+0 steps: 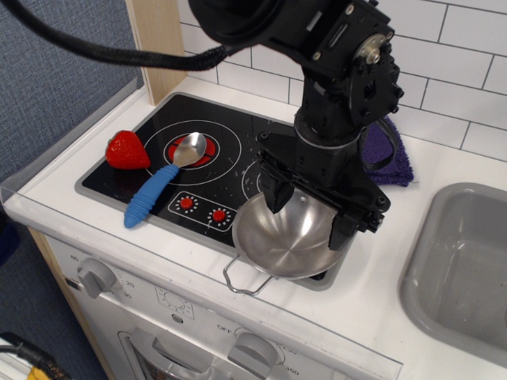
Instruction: Put the napkin in between the spoon and the bowl but slightly above them.
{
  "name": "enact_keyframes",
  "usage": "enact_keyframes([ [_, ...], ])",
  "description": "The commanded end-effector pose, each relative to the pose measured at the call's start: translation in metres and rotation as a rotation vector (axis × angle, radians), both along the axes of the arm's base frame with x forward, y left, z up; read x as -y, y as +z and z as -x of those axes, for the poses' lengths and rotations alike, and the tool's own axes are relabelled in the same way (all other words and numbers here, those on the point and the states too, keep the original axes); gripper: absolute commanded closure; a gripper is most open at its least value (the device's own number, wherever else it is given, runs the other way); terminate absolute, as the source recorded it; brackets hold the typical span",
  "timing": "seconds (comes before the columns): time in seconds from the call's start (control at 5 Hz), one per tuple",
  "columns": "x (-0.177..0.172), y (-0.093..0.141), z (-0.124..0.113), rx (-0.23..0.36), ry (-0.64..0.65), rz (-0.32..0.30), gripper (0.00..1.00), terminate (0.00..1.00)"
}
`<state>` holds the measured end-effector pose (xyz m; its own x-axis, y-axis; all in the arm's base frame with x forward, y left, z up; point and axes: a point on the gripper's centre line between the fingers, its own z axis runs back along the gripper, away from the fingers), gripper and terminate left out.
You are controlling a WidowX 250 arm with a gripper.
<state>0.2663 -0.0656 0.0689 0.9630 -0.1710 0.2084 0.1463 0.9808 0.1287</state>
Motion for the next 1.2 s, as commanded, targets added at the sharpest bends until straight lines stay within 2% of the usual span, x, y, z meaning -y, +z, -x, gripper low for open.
enact_keyframes([
  [0.0,0.000,0.000,0.000,0.000,0.000,0.000,0.00,0.00],
  [0.4,-0.091,0.009,-0.009,0.020,0.265,0.040,0.00,0.00],
  [0.6,-0.091,0.014,-0.027,0.062,0.337,0.049,0.00,0.00],
  [0.8,-0.059,0.012,-0.073,0.053,0.389,0.062,0.00,0.00],
  [1.0,-0.035,0.007,-0.109,0.027,0.452,0.076,0.00,0.00],
])
